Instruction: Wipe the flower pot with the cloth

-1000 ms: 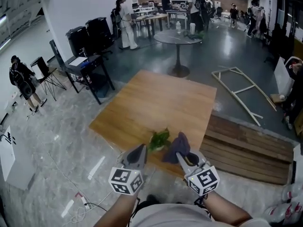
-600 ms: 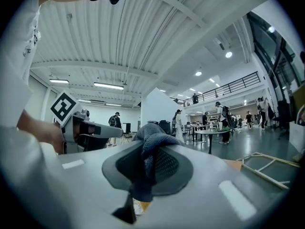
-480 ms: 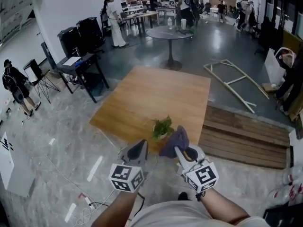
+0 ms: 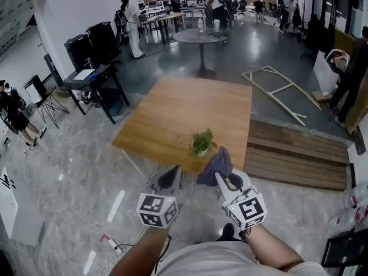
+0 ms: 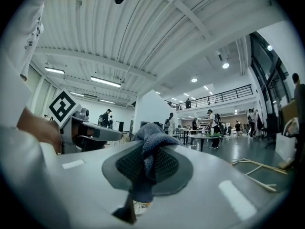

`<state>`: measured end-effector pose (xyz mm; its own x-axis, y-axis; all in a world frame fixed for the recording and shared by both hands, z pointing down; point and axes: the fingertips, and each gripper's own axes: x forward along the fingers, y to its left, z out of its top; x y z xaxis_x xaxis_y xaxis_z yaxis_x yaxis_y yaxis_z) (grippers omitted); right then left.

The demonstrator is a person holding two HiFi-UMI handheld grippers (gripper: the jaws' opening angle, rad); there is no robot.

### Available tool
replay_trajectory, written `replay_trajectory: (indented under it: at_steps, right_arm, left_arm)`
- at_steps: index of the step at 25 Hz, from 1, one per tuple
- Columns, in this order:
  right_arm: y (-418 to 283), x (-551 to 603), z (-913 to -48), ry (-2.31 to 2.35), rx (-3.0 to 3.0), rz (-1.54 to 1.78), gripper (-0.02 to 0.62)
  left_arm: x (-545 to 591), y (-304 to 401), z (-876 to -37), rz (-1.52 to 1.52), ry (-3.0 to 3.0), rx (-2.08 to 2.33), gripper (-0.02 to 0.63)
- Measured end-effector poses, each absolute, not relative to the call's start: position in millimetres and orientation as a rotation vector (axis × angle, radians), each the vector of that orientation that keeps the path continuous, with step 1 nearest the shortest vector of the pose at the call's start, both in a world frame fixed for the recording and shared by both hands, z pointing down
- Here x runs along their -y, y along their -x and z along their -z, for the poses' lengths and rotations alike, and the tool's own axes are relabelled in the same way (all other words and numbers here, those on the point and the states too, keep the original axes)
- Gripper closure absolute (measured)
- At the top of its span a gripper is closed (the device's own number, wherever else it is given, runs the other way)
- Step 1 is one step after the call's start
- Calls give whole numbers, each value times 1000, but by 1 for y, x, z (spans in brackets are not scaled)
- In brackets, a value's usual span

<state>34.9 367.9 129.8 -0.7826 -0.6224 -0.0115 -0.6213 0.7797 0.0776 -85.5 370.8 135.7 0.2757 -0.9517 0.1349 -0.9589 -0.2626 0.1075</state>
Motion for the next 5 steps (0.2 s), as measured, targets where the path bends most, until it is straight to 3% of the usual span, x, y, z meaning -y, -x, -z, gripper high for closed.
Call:
replay_trajectory:
  at_steps: [5]
  right_arm:
    - [-33, -388, -131, -1047, 2959, 63, 565]
  left_arm:
    - [-389, 86, -139, -28, -2366, 1750, 600]
